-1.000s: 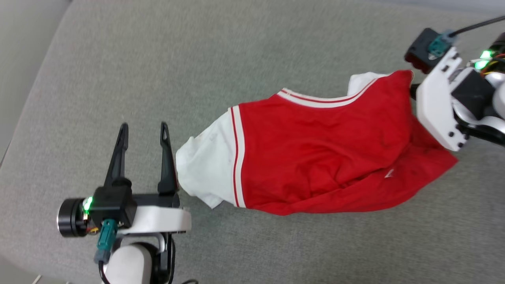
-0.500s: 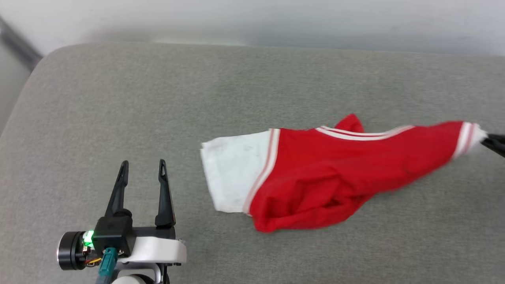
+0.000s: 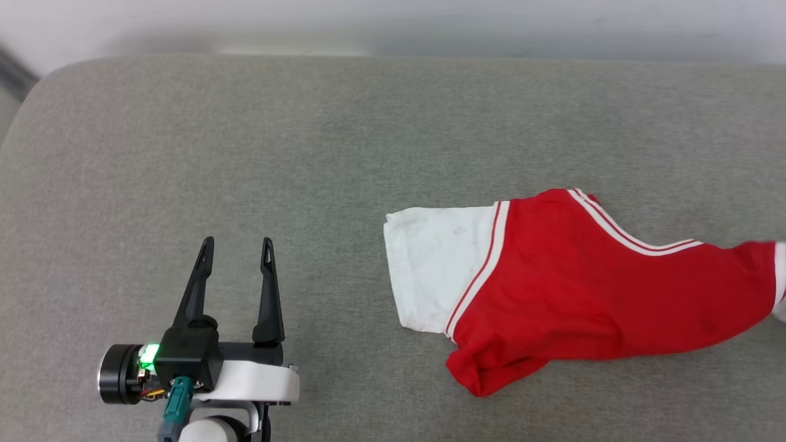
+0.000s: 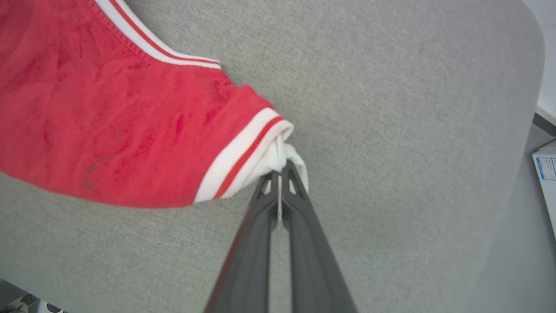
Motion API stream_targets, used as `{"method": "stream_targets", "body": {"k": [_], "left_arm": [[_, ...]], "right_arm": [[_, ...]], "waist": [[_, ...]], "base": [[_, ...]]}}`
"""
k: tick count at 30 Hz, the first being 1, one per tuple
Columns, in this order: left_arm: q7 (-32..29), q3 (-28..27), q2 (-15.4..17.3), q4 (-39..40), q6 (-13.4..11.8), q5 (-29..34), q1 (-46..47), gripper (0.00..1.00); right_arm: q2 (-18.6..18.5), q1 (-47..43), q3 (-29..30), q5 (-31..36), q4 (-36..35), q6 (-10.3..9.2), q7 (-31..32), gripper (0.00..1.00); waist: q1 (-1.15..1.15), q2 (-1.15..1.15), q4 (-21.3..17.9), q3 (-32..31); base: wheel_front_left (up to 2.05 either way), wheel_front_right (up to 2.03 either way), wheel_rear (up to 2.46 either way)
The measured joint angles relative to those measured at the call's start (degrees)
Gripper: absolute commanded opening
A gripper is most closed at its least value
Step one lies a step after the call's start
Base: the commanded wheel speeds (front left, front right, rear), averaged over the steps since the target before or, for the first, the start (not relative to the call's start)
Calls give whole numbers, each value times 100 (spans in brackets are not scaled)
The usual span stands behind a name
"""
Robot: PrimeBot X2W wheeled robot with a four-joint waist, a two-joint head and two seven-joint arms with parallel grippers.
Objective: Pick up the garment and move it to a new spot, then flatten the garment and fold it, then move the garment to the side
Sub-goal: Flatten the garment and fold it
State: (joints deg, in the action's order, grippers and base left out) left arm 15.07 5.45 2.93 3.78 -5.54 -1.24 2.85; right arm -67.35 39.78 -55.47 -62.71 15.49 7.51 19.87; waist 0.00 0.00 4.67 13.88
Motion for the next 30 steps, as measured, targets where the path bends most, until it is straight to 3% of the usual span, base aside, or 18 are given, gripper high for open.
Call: {"method": "stream_targets", "body": {"k": [7, 13, 14, 15, 21, 30], "left_arm": [[1, 82, -2, -9, -9, -26, 160, 100], [0, 160, 1, -3, -25, -76, 400, 100], [0, 183, -1, -3, -54, -101, 426, 100], [0, 200, 0, -2, -58, -108, 447, 100], [0, 167, 0, -12, -154, -113, 415, 100], [0, 123, 2, -36, -103, -53, 324, 100]], "right_arm": [[1082, 1010, 505, 975, 1021, 0, 472, 0], [1803, 1902, 835, 1883, 2264, 0, 230, 0], [1896, 1979, 831, 2049, 2442, 0, 203, 32], [2018, 2024, 871, 2169, 2583, 0, 40, 99], [2517, 1946, 1027, 2186, 2930, 1, -709, 100], [2330, 1366, 1378, 2235, 2913, 0, -2105, 100]], "waist": [[0, 0, 327, 322], [0, 0, 625, 669], [0, 0, 677, 716], [0, 0, 728, 758], [-1, 0, 815, 781], [0, 0, 557, 393]], "base": [[0, 0, 0], [0, 0, 0], [0, 0, 0], [0, 0, 0], [0, 0, 0], [0, 0, 0]]}}
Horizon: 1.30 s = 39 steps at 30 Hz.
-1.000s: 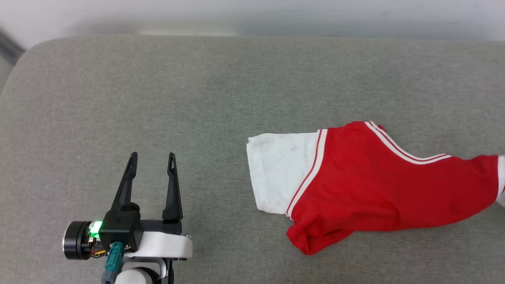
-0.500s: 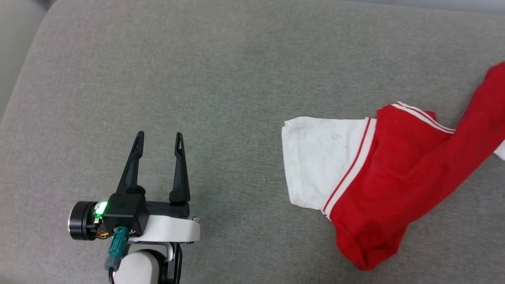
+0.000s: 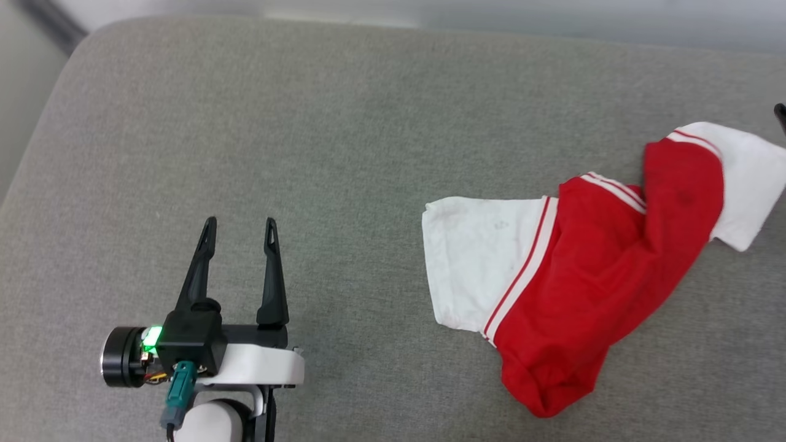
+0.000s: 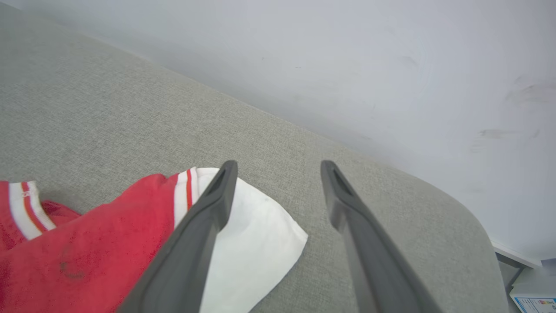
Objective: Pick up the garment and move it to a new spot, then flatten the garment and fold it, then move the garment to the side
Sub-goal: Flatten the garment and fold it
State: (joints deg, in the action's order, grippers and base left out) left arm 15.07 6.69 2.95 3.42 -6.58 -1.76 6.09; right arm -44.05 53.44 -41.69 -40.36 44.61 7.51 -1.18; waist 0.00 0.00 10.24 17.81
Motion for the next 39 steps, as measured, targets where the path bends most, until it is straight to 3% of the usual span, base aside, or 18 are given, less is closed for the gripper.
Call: {"method": "stream_targets", "body": {"k": [5, 7, 12, 19, 26, 33, 39], "left_arm": [[0, -147, 62, -16, 52, -1, -197, 100], [0, -169, 70, -13, 53, -2, -236, 100], [1, -315, 151, -31, 122, -52, -394, 100], [0, -414, 287, -313, 335, -100, -437, 100], [-11, -338, 558, -812, 749, -158, 6, 100], [-1070, -18, 993, -1244, 1265, -401, 1233, 100], [-2595, 736, 1407, -1469, 1388, -1156, 2412, 100]], "right_arm": [[199, -723, 780, 113, -210, 0, -1099, 100], [265, -864, 960, 175, -276, 0, -1205, 100], [652, -1733, 2072, 845, -967, 0, -1376, 100], [1726, -3494, 3909, 2101, -2736, 0, -1389, 100], [2821, -5005, 4801, 2880, -4264, -1, -1237, 100], [3593, -5917, 5131, 3241, -5187, 0, -1042, 100], [3764, -6108, 5142, 3315, -5489, 0, -1011, 100]], "waist": [[0, 0, -191, -394], [0, 0, -219, -465], [0, 0, -361, -805], [1, 0, -529, -1183], [1, 0, -563, -1404], [1, 0, -623, -1453], [1, 0, -757, -1376]], "base": [[0, 0, 0], [0, 0, 0], [0, 0, 0], [0, 0, 0], [0, 0, 0], [0, 0, 0], [0, 0, 0]]}}
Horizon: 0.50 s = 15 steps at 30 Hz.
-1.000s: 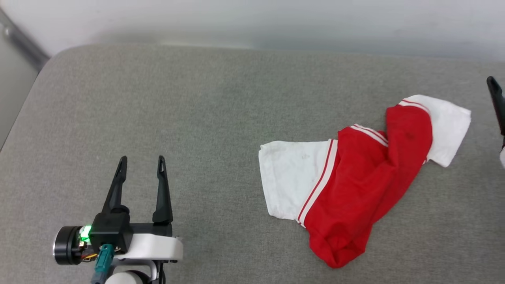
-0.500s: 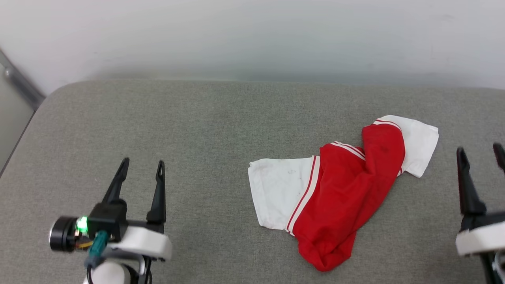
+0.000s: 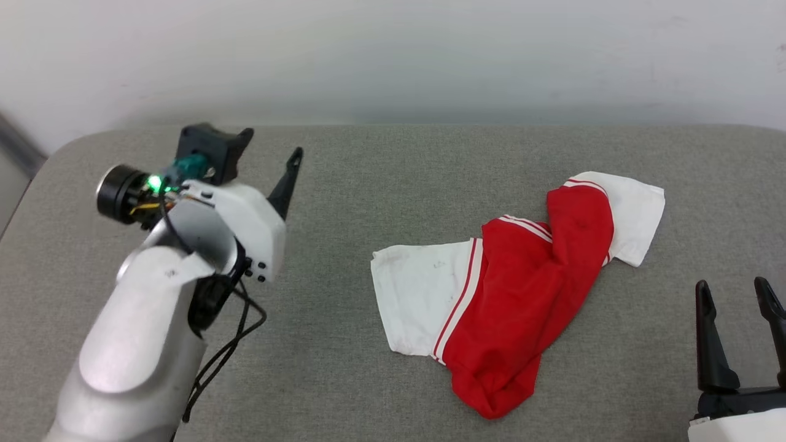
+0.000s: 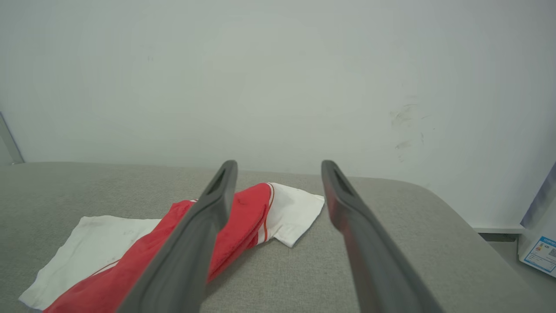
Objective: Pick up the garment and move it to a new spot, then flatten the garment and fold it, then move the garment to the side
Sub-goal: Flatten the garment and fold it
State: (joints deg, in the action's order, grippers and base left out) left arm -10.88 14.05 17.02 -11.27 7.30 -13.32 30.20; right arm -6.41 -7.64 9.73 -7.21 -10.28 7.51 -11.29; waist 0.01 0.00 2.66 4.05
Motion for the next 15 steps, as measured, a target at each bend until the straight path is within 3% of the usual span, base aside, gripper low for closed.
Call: {"method": "stream_targets", "body": {"k": [1, 6, 15], "left_arm": [[-801, 734, 303, -107, 7, -683, 587, 100], [-1998, 1792, 753, -296, 9, -1716, 1588, 100], [-3479, 3208, 910, -873, 10, -3076, 2855, 100]], "right_arm": [[14, 5, -47, 76, -37, 0, -1, 100], [-1, 63, -119, 168, -19, 0, -30, 100], [-54, 330, -294, 269, 60, 0, -131, 100]], "waist": [[0, 0, -84, 90], [-1, 0, -212, 286], [-1, 0, -465, 733]], "base": [[0, 0, 0], [0, 0, 0], [0, 0, 0]]}}
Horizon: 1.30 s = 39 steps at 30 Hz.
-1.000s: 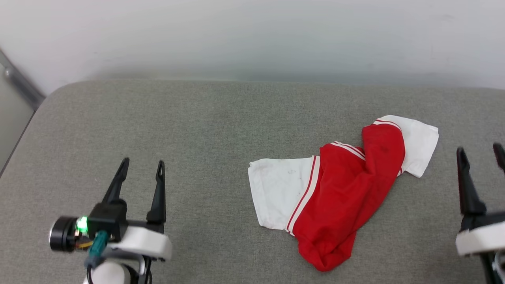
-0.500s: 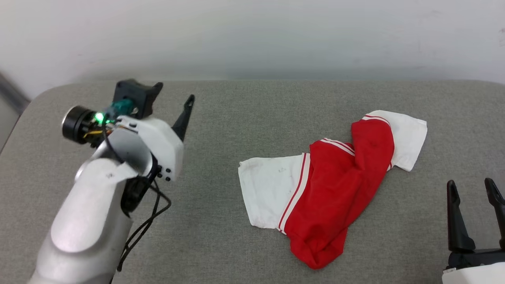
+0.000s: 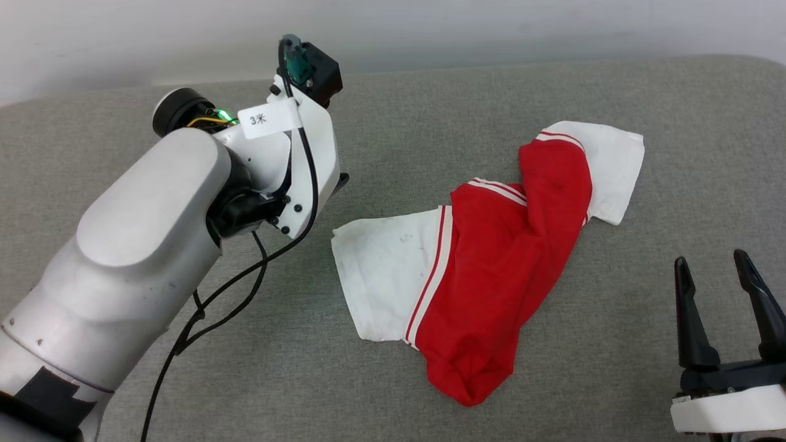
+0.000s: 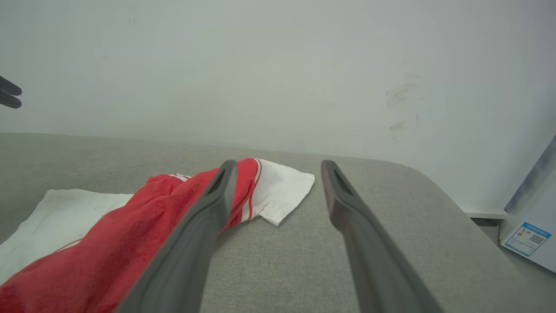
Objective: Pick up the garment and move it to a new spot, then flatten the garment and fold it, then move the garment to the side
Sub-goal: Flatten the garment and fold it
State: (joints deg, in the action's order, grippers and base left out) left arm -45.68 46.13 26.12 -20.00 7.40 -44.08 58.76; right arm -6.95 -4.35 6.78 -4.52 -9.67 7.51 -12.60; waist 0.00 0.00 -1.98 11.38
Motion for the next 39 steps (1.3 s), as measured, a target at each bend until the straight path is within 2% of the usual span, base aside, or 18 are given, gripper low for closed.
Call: {"method": "stream_targets", "body": {"k": [1, 7, 16, 17, 18, 19, 28, 33, 39], "left_arm": [[-341, 415, 37, -242, 0, -257, 264, 100], [-733, 1150, 88, -705, 0, -613, 551, 100], [-706, 2207, 261, -1103, 0, -1012, 624, 100], [-694, 2271, 274, -1101, 0, -1062, 630, 33], [-632, 2315, 290, -1103, 0, -1113, 640, 33], [-577, 2353, 286, -1103, -1, -1156, 643, 0], [410, 2602, 293, -1112, 0, -1406, 637, 0], [900, 2601, 646, -1139, 0, -1666, 527, 0], [1269, 2544, 1218, -1210, 0, -1907, 218, 0]], "right_arm": [[-8, 136, -59, 24, 27, 0, -43, 100], [-24, 377, -188, 70, 107, 0, -101, 100], [-22, 667, -297, 108, 291, 0, -183, 100], [-21, 672, -304, 109, 310, 0, -189, 100], [-22, 675, -299, 111, 334, 0, -199, 100], [-23, 679, -289, 122, 358, 0, -200, 100], [-30, 631, -174, 172, 517, 0, -216, 100], [-147, 478, -20, 156, 546, 0, -157, 100], [-428, 446, 172, 153, 452, 0, 57, 100]], "waist": [[0, 0, -103, 170], [0, 0, -336, 535], [0, 0, -680, 1004], [0, 0, -691, 1021], [0, 0, -691, 1028], [0, 0, -681, 1023], [0, 0, -419, 663], [0, 0, -206, 348], [0, 0, 85, 27]], "base": [[0, 0, 0], [0, 0, 0], [0, 0, 0], [0, 0, 0], [0, 0, 0], [0, 0, 0], [0, 0, 0], [0, 0, 0], [0, 0, 0]]}}
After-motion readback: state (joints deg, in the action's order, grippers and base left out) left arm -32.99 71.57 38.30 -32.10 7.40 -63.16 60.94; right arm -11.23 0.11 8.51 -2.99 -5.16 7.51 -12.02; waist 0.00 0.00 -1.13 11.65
